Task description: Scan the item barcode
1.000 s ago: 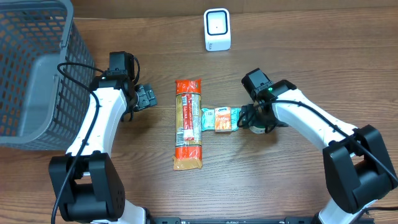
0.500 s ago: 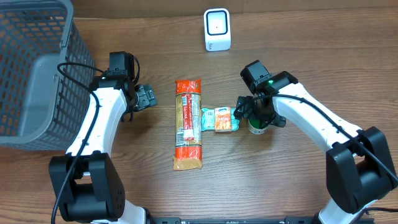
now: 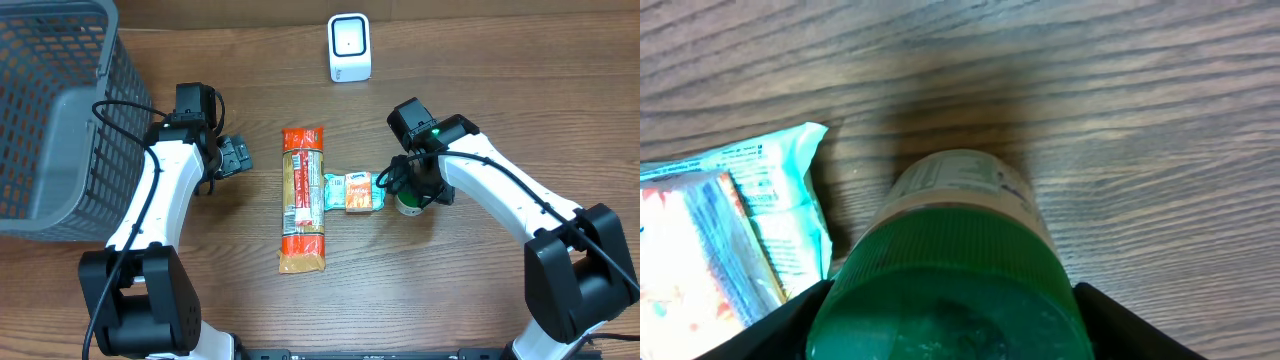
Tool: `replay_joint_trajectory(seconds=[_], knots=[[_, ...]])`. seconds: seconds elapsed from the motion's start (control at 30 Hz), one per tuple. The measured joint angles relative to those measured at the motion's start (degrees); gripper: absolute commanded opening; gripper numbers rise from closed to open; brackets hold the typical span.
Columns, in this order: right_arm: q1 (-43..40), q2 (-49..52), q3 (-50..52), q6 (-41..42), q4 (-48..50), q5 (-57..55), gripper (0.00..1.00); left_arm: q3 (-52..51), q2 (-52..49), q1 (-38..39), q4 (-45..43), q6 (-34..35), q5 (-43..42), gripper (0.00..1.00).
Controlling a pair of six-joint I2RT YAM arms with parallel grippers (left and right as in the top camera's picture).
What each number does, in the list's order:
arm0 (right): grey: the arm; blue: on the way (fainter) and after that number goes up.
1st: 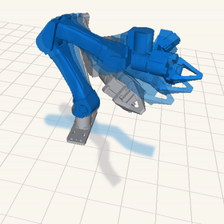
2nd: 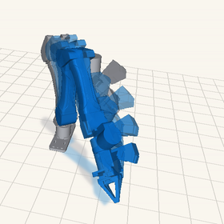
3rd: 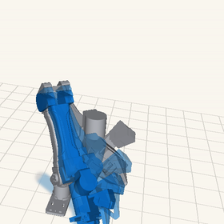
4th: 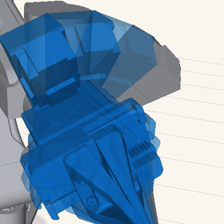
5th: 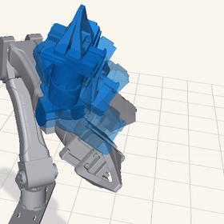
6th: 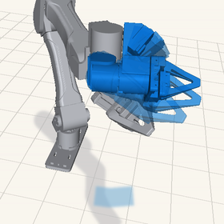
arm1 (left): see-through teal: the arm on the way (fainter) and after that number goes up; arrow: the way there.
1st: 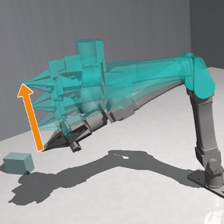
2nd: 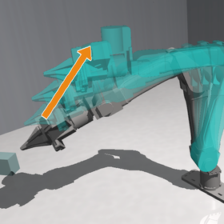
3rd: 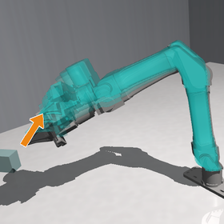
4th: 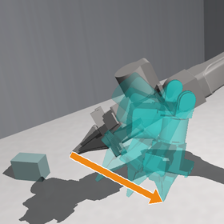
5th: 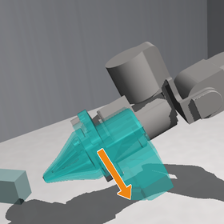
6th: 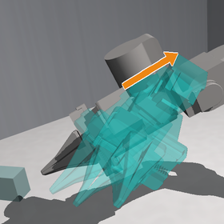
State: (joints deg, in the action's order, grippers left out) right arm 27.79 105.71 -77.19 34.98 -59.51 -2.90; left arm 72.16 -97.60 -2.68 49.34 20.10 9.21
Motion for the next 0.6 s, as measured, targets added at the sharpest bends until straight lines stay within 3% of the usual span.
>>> replay_joint_trajectory(seconds=[0.23,0.47,0.6], knots=[[-0.02,0.02,0.02,-6.67,2.10,-0.83,0.66,0.00,0.00,0.00,0.00,0.00,0.00,1.00],[0.00,0.02,0.07,-17.18,3.69,-1.90,0.68,0.00,0.00,0.00,-0.02,0.00,0.00,1.00],[0.00,0.02,0.07,-19.69,3.87,-2.67,0.88,0.00,0.00,0.00,0.00,0.00,0.02,1.00]])
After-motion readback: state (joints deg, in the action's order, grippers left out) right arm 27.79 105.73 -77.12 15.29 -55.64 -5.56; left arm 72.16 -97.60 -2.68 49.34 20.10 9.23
